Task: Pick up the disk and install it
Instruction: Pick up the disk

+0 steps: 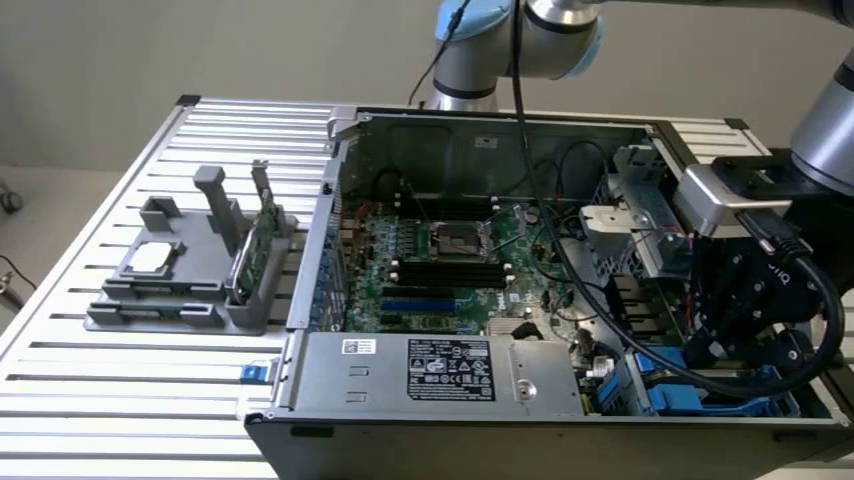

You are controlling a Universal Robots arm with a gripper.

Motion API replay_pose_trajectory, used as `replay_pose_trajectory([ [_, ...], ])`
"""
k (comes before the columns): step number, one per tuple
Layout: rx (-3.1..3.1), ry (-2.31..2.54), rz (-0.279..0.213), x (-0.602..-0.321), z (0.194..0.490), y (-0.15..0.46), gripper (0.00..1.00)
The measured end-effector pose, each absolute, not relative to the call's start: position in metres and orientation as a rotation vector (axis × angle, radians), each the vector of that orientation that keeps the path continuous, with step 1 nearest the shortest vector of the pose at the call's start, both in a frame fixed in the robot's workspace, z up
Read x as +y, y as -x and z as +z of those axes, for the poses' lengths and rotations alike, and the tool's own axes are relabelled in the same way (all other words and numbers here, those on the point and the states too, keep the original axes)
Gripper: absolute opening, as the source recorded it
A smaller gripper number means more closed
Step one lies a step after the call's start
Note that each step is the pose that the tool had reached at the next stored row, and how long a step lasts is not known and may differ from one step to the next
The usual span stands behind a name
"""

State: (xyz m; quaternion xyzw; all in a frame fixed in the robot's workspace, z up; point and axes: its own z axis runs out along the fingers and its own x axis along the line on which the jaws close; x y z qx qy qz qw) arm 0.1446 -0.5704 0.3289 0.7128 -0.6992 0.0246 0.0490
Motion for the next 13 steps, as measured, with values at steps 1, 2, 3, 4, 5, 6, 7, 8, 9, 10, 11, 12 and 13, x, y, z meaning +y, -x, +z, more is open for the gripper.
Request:
replay_pose_trajectory([
  [1, -2.130, -2.172, 0.076, -0.570, 0.328, -0.145, 0.11],
  [2, -2.130, -2.172, 0.077, -0.570, 0.327, -0.145, 0.11],
  [3, -2.130, -2.172, 0.077, -0.570, 0.326, -0.145, 0.11],
  [4, -2.131, -2.172, 0.077, -0.570, 0.325, -0.145, 0.11],
  [5, -2.131, -2.172, 0.077, -0.570, 0.325, -0.145, 0.11],
  [6, -2.131, -2.173, 0.076, -0.570, 0.325, -0.146, 0.11],
  [7, -2.131, -2.173, 0.074, -0.570, 0.327, -0.146, 0.11],
  [8, -2.132, -2.174, 0.072, -0.570, 0.330, -0.146, 0.11],
  [9, -2.130, -2.173, 0.073, -0.570, 0.335, -0.146, 0.11],
  [10, -2.130, -2.172, 0.074, -0.570, 0.341, -0.146, 0.11],
  [11, -2.130, -2.172, 0.073, -0.570, 0.344, -0.146, 0.11],
  [12, -2.130, -2.172, 0.074, -0.570, 0.349, -0.146, 0.11],
  [13, -2.130, -2.172, 0.074, -0.570, 0.352, -0.146, 0.11],
])
